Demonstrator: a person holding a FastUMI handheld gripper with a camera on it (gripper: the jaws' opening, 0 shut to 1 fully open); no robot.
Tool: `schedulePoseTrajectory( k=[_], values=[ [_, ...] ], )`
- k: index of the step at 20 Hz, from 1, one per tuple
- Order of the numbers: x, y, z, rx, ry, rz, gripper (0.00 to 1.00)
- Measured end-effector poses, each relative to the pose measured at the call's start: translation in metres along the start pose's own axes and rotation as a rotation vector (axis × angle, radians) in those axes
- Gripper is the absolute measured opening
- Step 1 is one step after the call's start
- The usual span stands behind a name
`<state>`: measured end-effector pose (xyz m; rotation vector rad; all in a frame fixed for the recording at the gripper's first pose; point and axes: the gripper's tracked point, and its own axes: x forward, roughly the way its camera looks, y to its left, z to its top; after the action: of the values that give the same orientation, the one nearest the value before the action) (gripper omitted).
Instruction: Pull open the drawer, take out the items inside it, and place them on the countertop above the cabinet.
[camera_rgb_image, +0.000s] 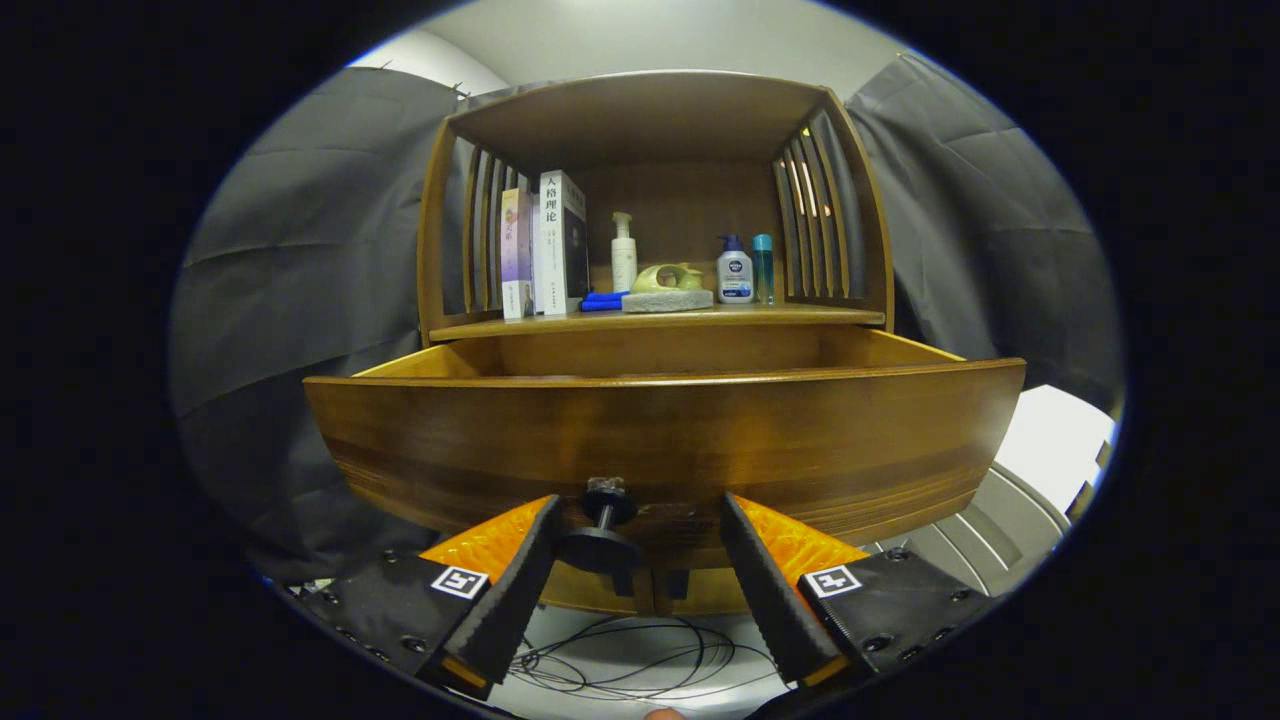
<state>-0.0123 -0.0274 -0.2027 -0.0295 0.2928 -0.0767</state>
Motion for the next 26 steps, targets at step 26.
schedulePoseTrajectory(
  k=[26],
  values=[
    [0.088,-0.007,0.027,-0.035,-0.015,-0.088,0.99]
  ],
)
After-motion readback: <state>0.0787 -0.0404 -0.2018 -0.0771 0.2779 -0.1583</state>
